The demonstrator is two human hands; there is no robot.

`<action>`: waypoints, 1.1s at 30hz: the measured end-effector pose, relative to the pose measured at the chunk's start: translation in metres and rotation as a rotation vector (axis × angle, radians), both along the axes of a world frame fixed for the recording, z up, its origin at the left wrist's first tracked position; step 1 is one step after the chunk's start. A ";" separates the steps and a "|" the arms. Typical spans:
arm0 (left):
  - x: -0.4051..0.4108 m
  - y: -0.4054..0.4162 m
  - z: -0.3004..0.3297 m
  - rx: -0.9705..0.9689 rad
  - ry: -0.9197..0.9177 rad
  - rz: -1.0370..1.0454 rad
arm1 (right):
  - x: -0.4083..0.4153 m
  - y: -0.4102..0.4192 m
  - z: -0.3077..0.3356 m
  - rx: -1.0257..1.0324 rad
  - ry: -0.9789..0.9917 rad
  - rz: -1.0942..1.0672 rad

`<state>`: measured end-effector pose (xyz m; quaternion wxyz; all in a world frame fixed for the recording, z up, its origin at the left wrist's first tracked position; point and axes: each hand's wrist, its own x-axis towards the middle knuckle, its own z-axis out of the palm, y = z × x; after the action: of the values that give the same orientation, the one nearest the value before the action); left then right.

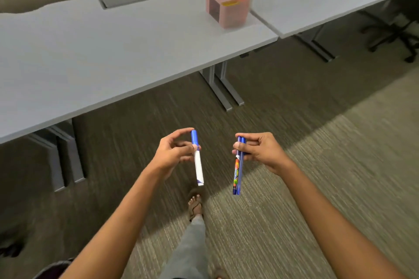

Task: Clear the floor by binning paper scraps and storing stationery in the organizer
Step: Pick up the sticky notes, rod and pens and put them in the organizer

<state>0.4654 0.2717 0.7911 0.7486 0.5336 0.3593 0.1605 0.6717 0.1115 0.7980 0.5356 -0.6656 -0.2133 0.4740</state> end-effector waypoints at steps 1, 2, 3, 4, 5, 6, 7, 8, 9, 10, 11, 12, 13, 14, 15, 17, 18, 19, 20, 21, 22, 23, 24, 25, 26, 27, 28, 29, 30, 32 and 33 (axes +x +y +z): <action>0.014 0.017 -0.002 -0.012 0.009 0.006 | 0.014 0.013 -0.001 -0.006 0.005 -0.011; 0.028 0.034 -0.002 -0.022 0.018 0.008 | 0.027 0.027 -0.002 -0.011 0.013 -0.021; 0.044 0.051 -0.002 -0.025 0.025 0.004 | 0.040 0.041 -0.001 -0.014 0.020 -0.027; 0.061 0.067 0.001 -0.022 0.029 -0.002 | 0.054 0.055 0.001 -0.020 0.023 -0.029; 0.078 0.082 0.005 -0.019 0.033 -0.011 | 0.067 0.070 0.003 -0.031 0.023 -0.027; 0.095 0.098 0.010 -0.014 0.037 -0.024 | 0.081 0.084 0.007 -0.043 0.022 -0.027; 0.111 0.113 0.016 -0.004 0.042 -0.041 | 0.094 0.098 0.011 -0.048 0.020 -0.034; 0.128 0.128 0.022 0.013 0.043 -0.061 | 0.106 0.112 0.016 -0.043 0.018 -0.048; 0.144 0.143 0.029 0.034 0.041 -0.083 | 0.119 0.126 0.022 -0.033 0.016 -0.063; 0.160 0.158 0.036 0.054 0.040 -0.098 | 0.131 0.140 0.028 -0.022 0.013 -0.074; 0.175 0.172 0.042 0.068 0.040 -0.104 | 0.143 0.154 0.035 -0.014 0.010 -0.081; 0.190 0.185 0.047 0.080 0.039 -0.106 | 0.154 0.168 0.041 -0.008 0.008 -0.082; 0.204 0.197 0.053 0.093 0.038 -0.108 | 0.165 0.181 0.046 -0.003 0.007 -0.079; 0.217 0.208 0.057 0.107 0.040 -0.111 | 0.176 0.194 0.052 -0.001 0.006 -0.076; 0.230 0.218 0.061 0.120 0.043 -0.114 | 0.187 0.206 0.056 0.000 0.000 -0.074; 0.257 0.238 0.067 0.135 0.054 -0.120 | 0.212 0.231 0.065 0.003 -0.015 -0.064; 0.271 0.248 0.069 0.134 0.061 -0.121 | 0.226 0.243 0.068 0.008 -0.017 -0.054; 0.285 0.257 0.071 0.132 0.064 -0.119 | 0.240 0.256 0.069 0.011 -0.020 -0.040; 0.299 0.267 0.073 0.136 0.061 -0.115 | 0.255 0.268 0.071 0.011 -0.028 -0.023; 0.313 0.277 0.073 0.145 0.056 -0.107 | 0.271 0.281 0.071 0.006 -0.037 -0.004; 0.327 0.286 0.074 0.153 0.053 -0.096 | 0.287 0.295 0.071 0.000 -0.044 0.011; 0.342 0.297 0.074 0.159 0.054 -0.081 | 0.304 0.309 0.071 -0.005 -0.053 0.026; 0.357 0.307 0.075 0.164 0.061 -0.065 | 0.322 0.324 0.071 -0.004 -0.061 0.045; 0.373 0.318 0.075 0.170 0.073 -0.050 | 0.341 0.339 0.072 -0.002 -0.069 0.067; 0.388 0.328 0.076 0.173 0.087 -0.035 | 0.360 0.354 0.073 -0.001 -0.076 0.090; 0.405 0.339 0.077 0.170 0.099 -0.014 | 0.380 0.369 0.076 -0.002 -0.087 0.111; 0.422 0.350 0.081 0.162 0.106 0.012 | 0.401 0.384 0.079 -0.001 -0.102 0.130; 0.438 0.360 0.084 0.151 0.110 0.036 | 0.422 0.398 0.083 -0.001 -0.120 0.148; 0.453 0.370 0.088 0.142 0.112 0.057 | 0.442 0.411 0.089 -0.002 -0.139 0.168; 0.485 0.392 0.100 0.146 0.090 0.091 | 0.482 0.435 0.099 0.012 -0.184 0.196; 0.501 0.404 0.106 0.157 0.075 0.109 | 0.501 0.448 0.105 0.021 -0.215 0.201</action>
<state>0.9669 0.6757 0.8969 0.6808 0.5759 0.4017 0.2086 1.1727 0.5592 0.9026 0.4665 -0.6821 -0.3400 0.4489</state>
